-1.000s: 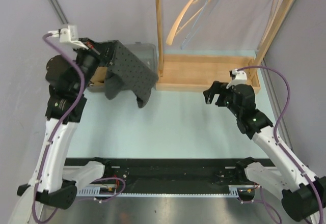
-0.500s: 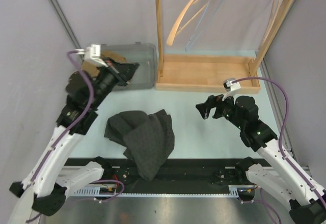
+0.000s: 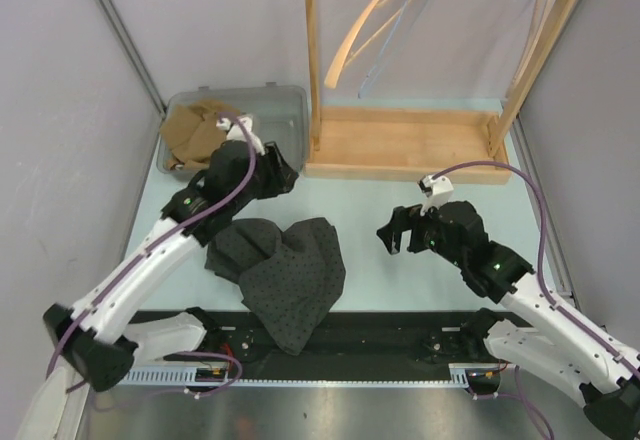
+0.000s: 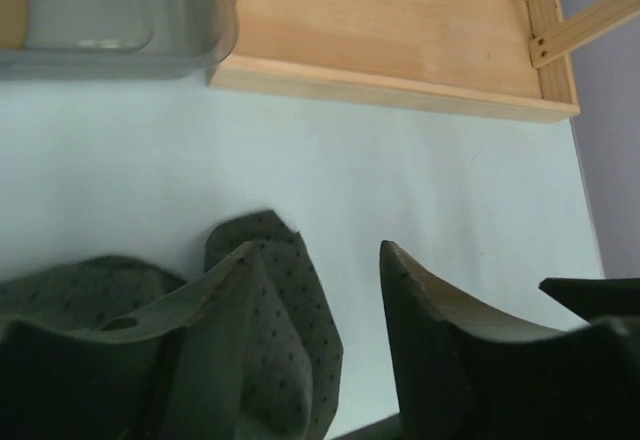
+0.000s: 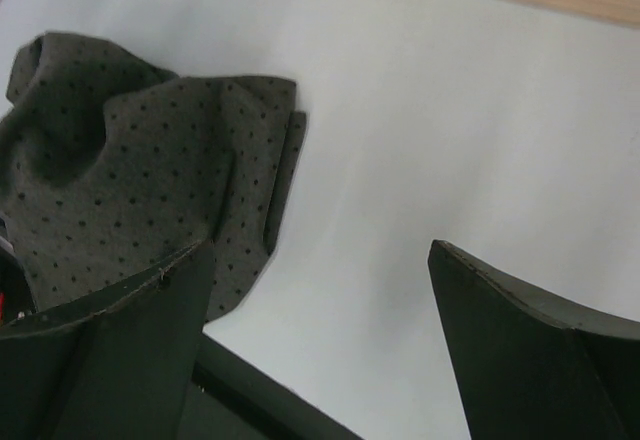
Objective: Place the skirt on the hanger
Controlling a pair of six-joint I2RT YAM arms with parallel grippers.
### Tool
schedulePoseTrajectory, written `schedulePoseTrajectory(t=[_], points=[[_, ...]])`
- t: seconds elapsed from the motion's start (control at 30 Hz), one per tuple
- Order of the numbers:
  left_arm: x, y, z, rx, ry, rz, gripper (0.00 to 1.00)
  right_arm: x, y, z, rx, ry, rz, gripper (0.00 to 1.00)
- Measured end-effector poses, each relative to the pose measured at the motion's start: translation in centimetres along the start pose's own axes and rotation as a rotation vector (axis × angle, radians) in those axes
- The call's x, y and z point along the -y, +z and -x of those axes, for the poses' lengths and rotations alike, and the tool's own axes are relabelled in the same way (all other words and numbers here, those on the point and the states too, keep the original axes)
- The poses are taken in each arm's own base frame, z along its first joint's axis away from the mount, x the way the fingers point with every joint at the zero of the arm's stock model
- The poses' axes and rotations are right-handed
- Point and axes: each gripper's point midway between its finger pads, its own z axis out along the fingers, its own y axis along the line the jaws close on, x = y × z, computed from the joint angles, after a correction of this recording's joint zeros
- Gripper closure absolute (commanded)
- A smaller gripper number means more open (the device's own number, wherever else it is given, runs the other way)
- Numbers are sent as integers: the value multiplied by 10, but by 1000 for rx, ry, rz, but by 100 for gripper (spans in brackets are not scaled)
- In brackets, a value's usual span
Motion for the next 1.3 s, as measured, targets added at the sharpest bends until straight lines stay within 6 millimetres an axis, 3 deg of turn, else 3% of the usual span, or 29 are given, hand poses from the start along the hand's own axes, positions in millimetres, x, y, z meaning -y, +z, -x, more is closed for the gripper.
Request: schedulePoseTrajectory(t=[0.1, 0.13, 0.23, 0.33, 0.5, 0.57, 0.6, 0.63, 0.7, 0.77, 0.83, 0.9, 1.1, 1.17, 1.3], points=[[-20, -38, -10, 6, -15, 20, 28, -3, 3, -18, -39, 3, 6, 6], [-26, -51, -19, -2, -19, 12, 26, -4, 4, -25, -56, 3, 11, 0], [-35, -81, -51, -74, -23, -53, 22, -8, 9, -40, -98, -8, 11, 0], [-36, -86, -83, -174, -22, -102, 19, -17, 12, -49, -122, -39, 21, 0], [-55, -66, -145, -406, -14, -50, 18, -23, 18, -58, -143, -70, 14, 0], [-59, -55, -160, -482, -5, -17, 28, -22, 20, -61, -150, -75, 5, 0], [-63, -48, -168, -523, 6, 7, 38, -21, 21, -61, -151, -76, 1, 0], [-67, -43, -175, -556, 14, 27, 67, -21, 21, -61, -149, -74, -3, 0], [-71, -37, -186, -609, 27, 44, 100, -20, 21, -60, -143, -71, -10, 0], [-69, -32, -193, -649, 41, 29, 100, -19, 21, -60, -141, -68, -16, 1], [-61, -28, -192, -658, 41, -6, 100, -18, 21, -59, -137, -68, -23, 1], [-46, -23, -178, -628, 30, -47, 100, -17, 21, -58, -134, -70, -30, 1], [4, 21, -99, -437, -93, -114, 100, -16, 26, -55, -119, -78, -43, 1], [3, 42, -79, -385, -166, -96, 100, -17, 31, -56, -126, -87, -47, 2], [-20, 83, -63, -341, -303, -17, 100, -28, 44, -60, -140, -125, -28, 2]])
